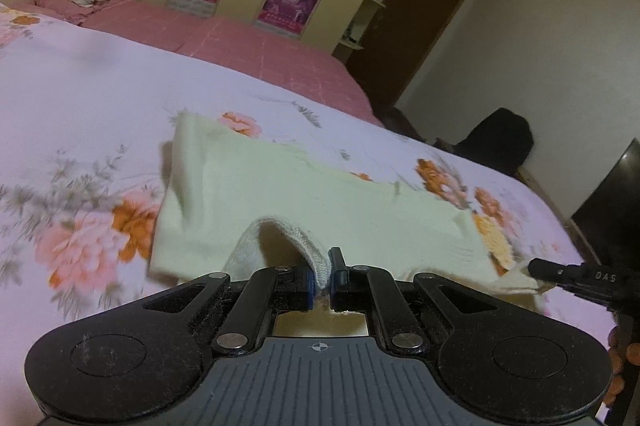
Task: Fold small clothes
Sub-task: 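Lift the held hem with both tools and fold it over onto the collar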
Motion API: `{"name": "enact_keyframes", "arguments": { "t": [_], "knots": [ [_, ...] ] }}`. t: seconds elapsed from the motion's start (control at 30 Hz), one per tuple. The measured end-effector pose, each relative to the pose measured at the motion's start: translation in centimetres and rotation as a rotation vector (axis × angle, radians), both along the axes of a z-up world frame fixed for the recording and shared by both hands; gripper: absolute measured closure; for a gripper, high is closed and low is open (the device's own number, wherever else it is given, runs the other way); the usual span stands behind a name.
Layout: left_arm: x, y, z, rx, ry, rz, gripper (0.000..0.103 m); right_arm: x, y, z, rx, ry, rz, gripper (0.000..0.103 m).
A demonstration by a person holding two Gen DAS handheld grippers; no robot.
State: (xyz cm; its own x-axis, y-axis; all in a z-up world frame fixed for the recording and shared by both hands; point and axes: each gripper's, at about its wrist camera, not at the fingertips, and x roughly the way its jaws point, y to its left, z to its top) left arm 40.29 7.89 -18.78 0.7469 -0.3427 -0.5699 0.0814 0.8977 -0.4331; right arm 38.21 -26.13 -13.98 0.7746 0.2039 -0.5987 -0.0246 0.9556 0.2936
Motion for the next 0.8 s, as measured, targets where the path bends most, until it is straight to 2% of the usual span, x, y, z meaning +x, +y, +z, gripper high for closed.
{"name": "enact_keyframes", "arguments": {
  "t": [0.17,0.23,0.53,0.73,0.8],
  "knots": [
    [1.8,0.0,-0.6,0.050,0.013,-0.004,0.096,2.7,-0.5,-1.2,-0.021,0.017,0.023,0.095],
    [2.8,0.5,-0.7,0.041,0.017,0.016,0.096,3.6,-0.5,-1.5,-0.038,0.023,0.028,0.095],
    [8.7,0.3,0.0,0.040,-0.040,0.079,0.096,8.9,-1.2,-1.4,0.005,-0.009,-0.006,0.095],
    [12.0,0.4,-1.9,0.046,0.018,0.124,0.096,12.9,-2.0,-2.4,0.058,0.034,-0.023,0.095],
    [12.9,0.4,-2.8,0.044,0.070,0.131,0.096,13.8,-1.9,-3.0,0.053,0.055,-0.017,0.095]
  ]
}}
